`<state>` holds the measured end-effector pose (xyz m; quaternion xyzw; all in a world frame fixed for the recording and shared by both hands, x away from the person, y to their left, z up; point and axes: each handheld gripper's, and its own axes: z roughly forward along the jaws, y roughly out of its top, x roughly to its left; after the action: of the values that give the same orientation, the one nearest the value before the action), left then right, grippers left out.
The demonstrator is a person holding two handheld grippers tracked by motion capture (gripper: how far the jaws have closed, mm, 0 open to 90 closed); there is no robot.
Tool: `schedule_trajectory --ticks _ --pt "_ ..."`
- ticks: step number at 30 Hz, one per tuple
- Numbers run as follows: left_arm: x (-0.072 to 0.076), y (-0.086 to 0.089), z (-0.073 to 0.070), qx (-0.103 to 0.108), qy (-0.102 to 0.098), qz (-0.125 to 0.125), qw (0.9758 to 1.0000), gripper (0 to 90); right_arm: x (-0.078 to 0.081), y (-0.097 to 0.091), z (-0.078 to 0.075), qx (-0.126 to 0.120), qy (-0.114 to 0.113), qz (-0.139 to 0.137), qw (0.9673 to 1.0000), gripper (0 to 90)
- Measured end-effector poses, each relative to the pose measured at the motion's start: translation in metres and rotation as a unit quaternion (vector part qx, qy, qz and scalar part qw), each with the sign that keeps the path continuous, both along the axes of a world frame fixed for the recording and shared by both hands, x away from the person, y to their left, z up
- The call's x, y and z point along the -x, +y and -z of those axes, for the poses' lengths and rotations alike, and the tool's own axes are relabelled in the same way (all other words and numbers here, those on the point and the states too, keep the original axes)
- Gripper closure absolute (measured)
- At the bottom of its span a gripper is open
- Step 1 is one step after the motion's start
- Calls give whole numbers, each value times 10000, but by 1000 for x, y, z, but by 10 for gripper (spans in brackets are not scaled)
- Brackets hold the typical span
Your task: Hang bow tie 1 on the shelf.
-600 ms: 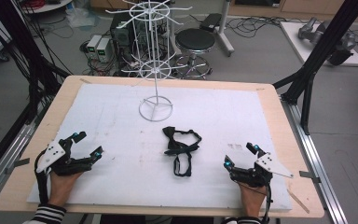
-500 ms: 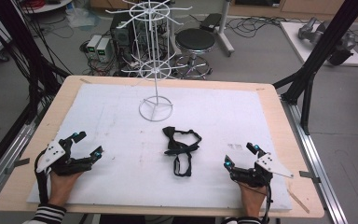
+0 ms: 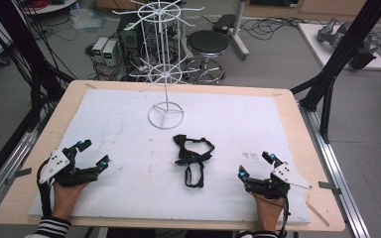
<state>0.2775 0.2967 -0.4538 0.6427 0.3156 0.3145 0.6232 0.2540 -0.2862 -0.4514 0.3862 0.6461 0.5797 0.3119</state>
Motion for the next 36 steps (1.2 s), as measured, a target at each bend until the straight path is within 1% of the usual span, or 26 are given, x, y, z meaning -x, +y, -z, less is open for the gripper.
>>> schedule_trajectory --ticks 2,5,6,11,12,14,15,17,19,22,24,25,26,28,29,33,35,36 --pt "0 0 0 8 -18 -1 10000 128 0 0 0 -14 24 -13 10000 13" --pt "1 0 0 6 -42 -21 10000 128 -1 -1 0 -26 0 -6 10000 13" --pt "1 0 0 7 -54 -21 10000 129 0 -1 0 -64 47 -4 10000 14" --pt "1 0 1 59 -59 -29 10000 129 -2 -1 0 -14 37 5 10000 14" --pt "1 0 1 58 -59 -29 10000 129 -1 -1 0 -87 89 7 9999 14" --pt "1 0 0 48 -57 -25 10000 129 -2 -2 0 -84 68 13 9999 13" --pt "1 0 0 47 -56 -26 10000 129 -2 -3 -1 -136 71 -4 9999 13" --pt "1 1 0 55 -46 -21 10000 129 -2 -3 -1 -78 70 -13 9999 14" --pt "1 1 0 52 -46 -25 10000 129 -1 -3 -4 -22 40 17 10000 14" --pt "0 1 0 58 -46 -32 10000 129 1 -5 -9 -65 32 18 10000 13" --pt "1 1 0 50 -38 -24 10000 129 0 -6 -12 -2 6 -4 10000 14" --pt "0 0 0 60 -45 -31 10000 129 1 -6 -13 -15 88 -10 10000 14" --pt "0 0 0 56 -43 -31 10000 129 1 -7 -15 18 62 -30 10000 14" --pt "1 0 0 61 -36 -26 10000 129 1 -7 -17 7 72 -37 10000 14" --pt "1 0 0 52 -37 -28 10000 129 1 -9 -21 26 16 -56 10000 14" --pt "1 0 0 53 -34 -29 10000 129 0 -11 -28 -78 1 -100 9999 13" --pt "1 0 0 46 -30 -36 10000 129 -2 -13 -37 -68 14 -188 9998 13" --pt "1 0 0 46 -30 -36 10000 129 -2 -13 -37 -68 14 -188 9998 13"
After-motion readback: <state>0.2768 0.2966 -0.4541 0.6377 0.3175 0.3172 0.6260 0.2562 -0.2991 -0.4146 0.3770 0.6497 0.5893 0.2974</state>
